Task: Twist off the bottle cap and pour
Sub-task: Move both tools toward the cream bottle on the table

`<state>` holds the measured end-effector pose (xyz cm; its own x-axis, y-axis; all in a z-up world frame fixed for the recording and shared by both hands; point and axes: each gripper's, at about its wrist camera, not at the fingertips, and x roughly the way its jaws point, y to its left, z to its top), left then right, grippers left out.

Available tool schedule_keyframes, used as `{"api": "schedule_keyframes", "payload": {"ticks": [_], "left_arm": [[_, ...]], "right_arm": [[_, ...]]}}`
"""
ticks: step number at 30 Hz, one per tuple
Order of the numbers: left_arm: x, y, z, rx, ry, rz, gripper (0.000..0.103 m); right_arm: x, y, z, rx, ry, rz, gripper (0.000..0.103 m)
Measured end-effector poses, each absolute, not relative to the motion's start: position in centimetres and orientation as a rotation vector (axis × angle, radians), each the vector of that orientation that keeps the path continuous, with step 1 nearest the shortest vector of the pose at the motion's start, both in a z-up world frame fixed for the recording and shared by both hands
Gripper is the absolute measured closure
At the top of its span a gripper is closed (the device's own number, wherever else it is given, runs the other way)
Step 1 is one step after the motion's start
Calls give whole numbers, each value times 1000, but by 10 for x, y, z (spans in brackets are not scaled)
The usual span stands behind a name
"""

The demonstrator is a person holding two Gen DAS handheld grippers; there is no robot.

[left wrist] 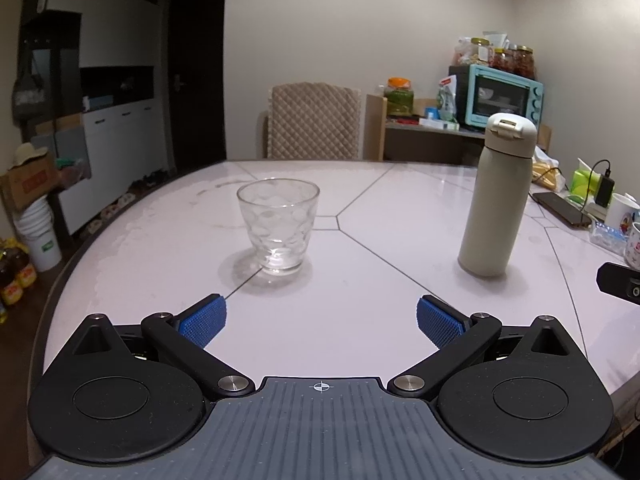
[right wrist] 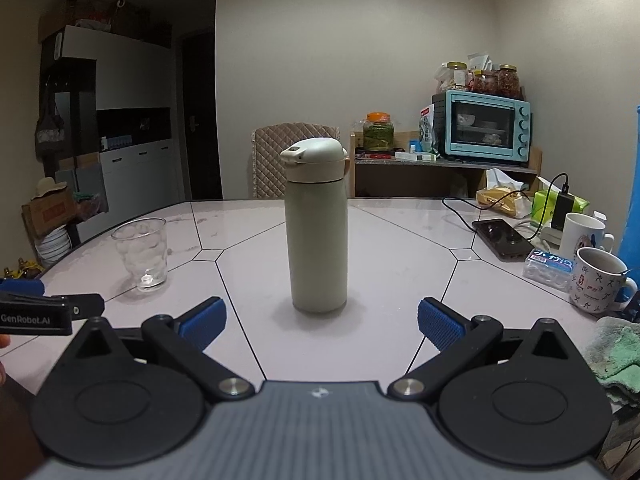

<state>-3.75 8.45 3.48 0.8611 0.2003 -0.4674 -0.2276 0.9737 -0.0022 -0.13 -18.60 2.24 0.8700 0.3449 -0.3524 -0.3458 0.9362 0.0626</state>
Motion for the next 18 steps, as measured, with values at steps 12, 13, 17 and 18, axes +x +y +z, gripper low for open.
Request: {"api": "schedule_keyframes", "payload": {"ticks": [12, 13, 17, 18], "left_arm": [[-30, 81, 36, -54, 485, 218, 0], [-29, 81, 35, -55, 485, 218, 0], [-27, 80, 35, -53, 487, 213, 0], [-26, 80, 35, -53, 487, 213, 0]], "right_arm": [[4, -184, 20, -6, 371, 361, 0], [4, -184, 20, -6, 372, 361, 0], [6, -185, 20, -3, 374, 358, 0], [6, -185, 20, -3, 374, 356, 0]]}}
